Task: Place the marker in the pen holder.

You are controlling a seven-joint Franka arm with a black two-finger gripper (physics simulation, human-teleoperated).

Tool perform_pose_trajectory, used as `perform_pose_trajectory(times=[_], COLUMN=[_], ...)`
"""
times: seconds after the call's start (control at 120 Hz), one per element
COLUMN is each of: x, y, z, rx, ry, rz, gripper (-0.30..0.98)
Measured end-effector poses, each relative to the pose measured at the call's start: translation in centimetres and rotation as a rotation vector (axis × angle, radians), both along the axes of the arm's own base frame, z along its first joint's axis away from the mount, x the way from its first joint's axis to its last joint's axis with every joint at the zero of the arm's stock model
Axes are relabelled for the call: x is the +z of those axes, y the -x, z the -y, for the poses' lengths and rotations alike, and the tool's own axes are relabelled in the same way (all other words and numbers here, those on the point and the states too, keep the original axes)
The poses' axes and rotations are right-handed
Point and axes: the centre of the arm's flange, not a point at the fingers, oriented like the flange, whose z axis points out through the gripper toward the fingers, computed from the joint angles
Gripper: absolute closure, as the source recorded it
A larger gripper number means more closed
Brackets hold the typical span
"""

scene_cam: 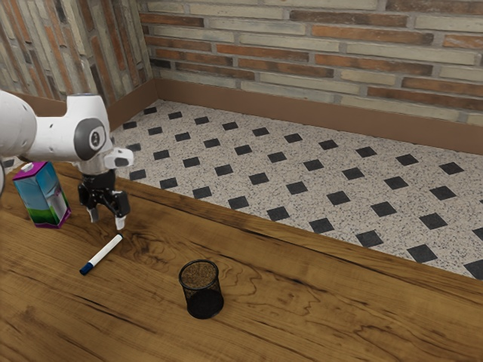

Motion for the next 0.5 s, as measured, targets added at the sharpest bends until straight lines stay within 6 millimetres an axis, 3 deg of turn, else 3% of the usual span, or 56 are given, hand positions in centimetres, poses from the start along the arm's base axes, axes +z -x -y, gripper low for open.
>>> perform_pose_trajectory(times=[0.15, 0.375, 0.5], x=[-1.9, -3.0, -3.7], y=[3.8, 7.5, 8.3], z=[0.7, 1.7, 0.3], rx=[-0.051, -0.172, -0.196], ry=[0.004, -0.049, -0.083], rz=[-0.003, 0.045, 0.071], gripper=[0.02, 0.02, 0.02])
